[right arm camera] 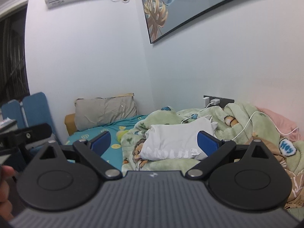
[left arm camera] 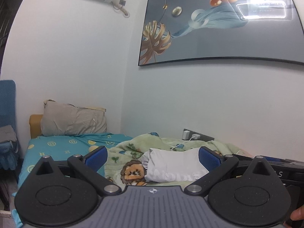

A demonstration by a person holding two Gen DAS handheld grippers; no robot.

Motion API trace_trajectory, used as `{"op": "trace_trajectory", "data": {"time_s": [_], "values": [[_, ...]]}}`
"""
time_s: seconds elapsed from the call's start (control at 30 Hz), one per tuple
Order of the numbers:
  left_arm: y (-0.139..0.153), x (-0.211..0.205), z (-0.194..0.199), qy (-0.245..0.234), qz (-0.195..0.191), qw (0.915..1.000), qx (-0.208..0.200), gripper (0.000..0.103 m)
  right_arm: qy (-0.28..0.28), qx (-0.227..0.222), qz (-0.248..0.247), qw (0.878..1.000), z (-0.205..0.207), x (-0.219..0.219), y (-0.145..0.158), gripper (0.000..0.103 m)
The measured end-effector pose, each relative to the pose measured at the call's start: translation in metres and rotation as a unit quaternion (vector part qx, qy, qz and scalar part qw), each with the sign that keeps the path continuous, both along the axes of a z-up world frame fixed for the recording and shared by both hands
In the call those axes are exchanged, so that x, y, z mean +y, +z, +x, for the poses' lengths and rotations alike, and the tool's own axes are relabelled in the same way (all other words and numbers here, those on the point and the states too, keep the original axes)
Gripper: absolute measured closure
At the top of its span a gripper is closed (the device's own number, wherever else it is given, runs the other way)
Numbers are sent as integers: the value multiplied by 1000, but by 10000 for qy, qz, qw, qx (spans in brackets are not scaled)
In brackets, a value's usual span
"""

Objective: Fold clothes

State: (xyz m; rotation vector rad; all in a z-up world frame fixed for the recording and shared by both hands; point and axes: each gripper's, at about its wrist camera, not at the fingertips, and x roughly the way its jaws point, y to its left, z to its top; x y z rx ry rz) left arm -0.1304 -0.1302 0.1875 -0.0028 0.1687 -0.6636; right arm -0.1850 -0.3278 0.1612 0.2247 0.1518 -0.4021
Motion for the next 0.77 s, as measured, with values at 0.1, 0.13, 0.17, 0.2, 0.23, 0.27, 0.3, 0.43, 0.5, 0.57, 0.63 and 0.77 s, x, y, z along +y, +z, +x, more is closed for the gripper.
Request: {"op": "trace_trajectory", "data": {"time_s": [0.1, 0.13, 0.17, 0.2, 0.23, 0.27, 0.3, 0.43, 0.5, 0.57, 0.63, 0.77], "values": [[-8, 0, 2, 126, 121, 9997, -148, 0, -87, 43, -98, 9999, 6, 7, -8, 4], [-11, 0, 3, 163, 159, 9996, -186, 0, -111, 69, -121, 9998, 8, 9, -11, 4], [-14, -2, 4, 181, 200, 9994, -208, 0, -135, 96, -143, 9998, 9, 10, -13, 4], [-17, -4, 6, 176, 224, 9994, -207, 0, -159, 123, -166, 9997, 11, 12, -15, 4], [-20, -6, 8, 161, 239, 9994, -190, 0, -182, 146, -187, 9996, 13, 13, -17, 4], [-23, -7, 11, 136, 242, 9995, -152, 0, -202, 162, -203, 9995, 14, 14, -19, 4], [-27, -8, 14, 102, 235, 9996, -96, 0, -219, 177, -219, 9994, 15, 15, -21, 4], [-39, -17, 24, 52, 311, 9995, 28, 0, -280, 226, -274, 9990, 15, 17, -25, 4], [-43, -21, 27, 54, 381, 9992, 44, 0, -321, 229, -286, 9988, 15, 16, -27, 4], [-46, -25, 29, 39, 413, 9991, 94, 0, -345, 250, -276, 9987, 15, 15, -28, 4], [-47, -26, 30, 30, 392, 9991, 136, 0, -351, 279, -253, 9987, 16, 15, -29, 4], [-49, -28, 31, 92, 412, 9990, 137, 0, -291, 349, -244, 9987, 16, 17, -31, 4]]}}
